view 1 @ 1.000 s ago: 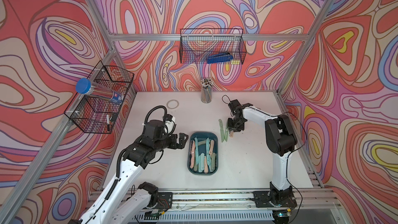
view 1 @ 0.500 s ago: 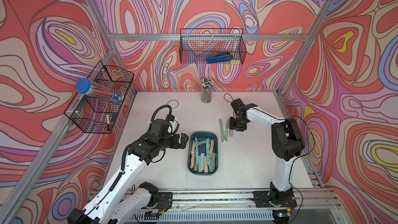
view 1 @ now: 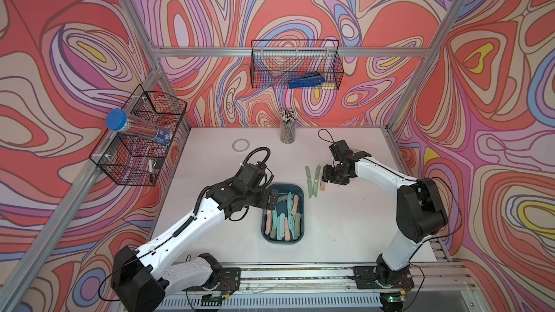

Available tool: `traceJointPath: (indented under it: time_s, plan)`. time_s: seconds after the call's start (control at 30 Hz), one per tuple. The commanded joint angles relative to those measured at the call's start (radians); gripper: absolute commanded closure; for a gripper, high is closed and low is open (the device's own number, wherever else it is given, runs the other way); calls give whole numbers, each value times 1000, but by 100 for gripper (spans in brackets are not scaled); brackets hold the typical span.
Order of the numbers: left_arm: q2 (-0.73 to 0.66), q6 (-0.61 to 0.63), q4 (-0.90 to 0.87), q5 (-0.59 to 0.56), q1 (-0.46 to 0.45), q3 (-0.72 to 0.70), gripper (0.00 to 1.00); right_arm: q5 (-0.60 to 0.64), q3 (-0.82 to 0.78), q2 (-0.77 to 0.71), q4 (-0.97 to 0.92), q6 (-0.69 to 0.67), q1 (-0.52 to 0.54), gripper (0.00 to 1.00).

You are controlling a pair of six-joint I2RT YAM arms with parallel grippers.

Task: Take the fruit knife out of the storage box
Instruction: Place the fruit knife at the center of the board, then pick up the fruit knife from the storage box.

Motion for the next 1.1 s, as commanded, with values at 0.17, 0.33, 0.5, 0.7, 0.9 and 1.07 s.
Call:
traceJointPath:
  time_s: [0.17,0.33,0.5,0.7,0.9,1.07]
  plan:
    - [223,-122,98,-81,-103,57,20,18,-16,-61,4,-12,-5,43]
    - [286,-172,117,-110,-117,60,41,22,-34,-70,2,-13,-5,43]
    - [339,-213,108,-106,-121,77,59,22,-40,-64,2,-12,-4,43]
    - [380,-297,106,-142,-128,60,62,20,-38,-63,1,-12,-4,43]
    - [412,-366,62,-208,-135,69,62,21,-38,-55,-4,-12,-5,43]
    - [456,-396,46,-228,-135,79,61,18,-37,-49,-7,-7,-4,42]
